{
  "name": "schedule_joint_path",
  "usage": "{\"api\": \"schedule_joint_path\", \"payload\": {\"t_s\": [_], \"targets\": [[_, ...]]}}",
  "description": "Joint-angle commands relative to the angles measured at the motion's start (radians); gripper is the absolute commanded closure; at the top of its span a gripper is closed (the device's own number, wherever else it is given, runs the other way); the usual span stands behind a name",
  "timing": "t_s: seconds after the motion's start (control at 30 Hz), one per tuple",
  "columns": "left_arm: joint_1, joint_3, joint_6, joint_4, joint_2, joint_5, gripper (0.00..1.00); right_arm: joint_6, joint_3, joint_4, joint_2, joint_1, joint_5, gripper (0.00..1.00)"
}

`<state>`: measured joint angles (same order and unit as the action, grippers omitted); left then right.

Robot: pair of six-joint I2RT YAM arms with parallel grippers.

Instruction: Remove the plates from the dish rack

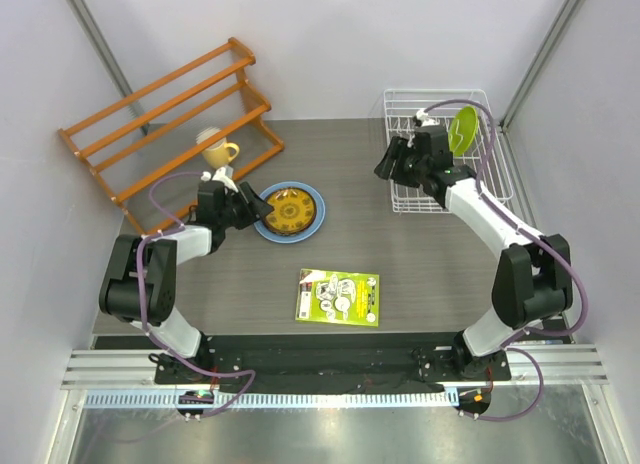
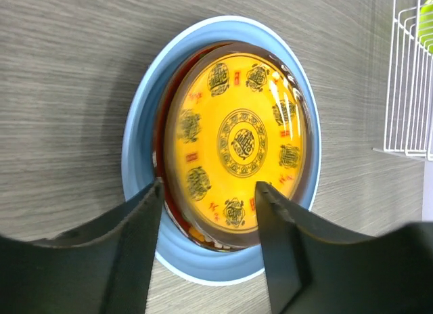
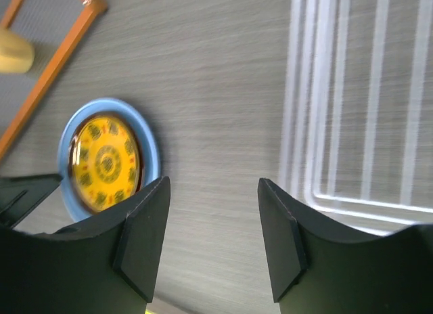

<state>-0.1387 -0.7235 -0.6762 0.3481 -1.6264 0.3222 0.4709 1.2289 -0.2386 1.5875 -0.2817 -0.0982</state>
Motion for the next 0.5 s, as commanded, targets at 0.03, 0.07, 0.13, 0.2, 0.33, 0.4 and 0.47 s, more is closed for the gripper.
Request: {"api": "schedule_joint_path", "payload": {"t_s": [0.03,0.07,0.13,0.2,0.33,0.4,0.47], "targets": [[0.005,-0.047,0.056,-0.053,0.056,-0.032,0.4,-0.126,0.136,-0.094,-0.055,0.042,0.226,0.38],[0.005,-0.051,0.063,-0.063,0.066,-0.037,0.39,-0.159,0.152,-0.103,-0.054,0.048,0.267,0.37],[0.005,-0.057,0.078,-0.096,0.077,-0.06,0.38,-0.192,0.188,-0.12,-0.047,0.059,0.387,0.36],[0.005,-0.067,0.086,-0.118,0.1,-0.078,0.37,-0.242,0.22,-0.122,-0.034,0.072,0.483,0.33],[0.005,-0.079,0.083,-0.132,0.152,-0.059,0.36,-0.342,0.299,-0.097,0.041,0.117,0.653,0.32],[0.004,-0.096,0.073,-0.132,0.177,-0.034,0.34,-0.411,0.324,-0.07,0.089,0.134,0.742,0.32],[0.001,-0.119,0.069,-0.138,0.192,0.003,0.29,-0.465,0.304,0.057,0.11,0.144,0.794,0.32]]}}
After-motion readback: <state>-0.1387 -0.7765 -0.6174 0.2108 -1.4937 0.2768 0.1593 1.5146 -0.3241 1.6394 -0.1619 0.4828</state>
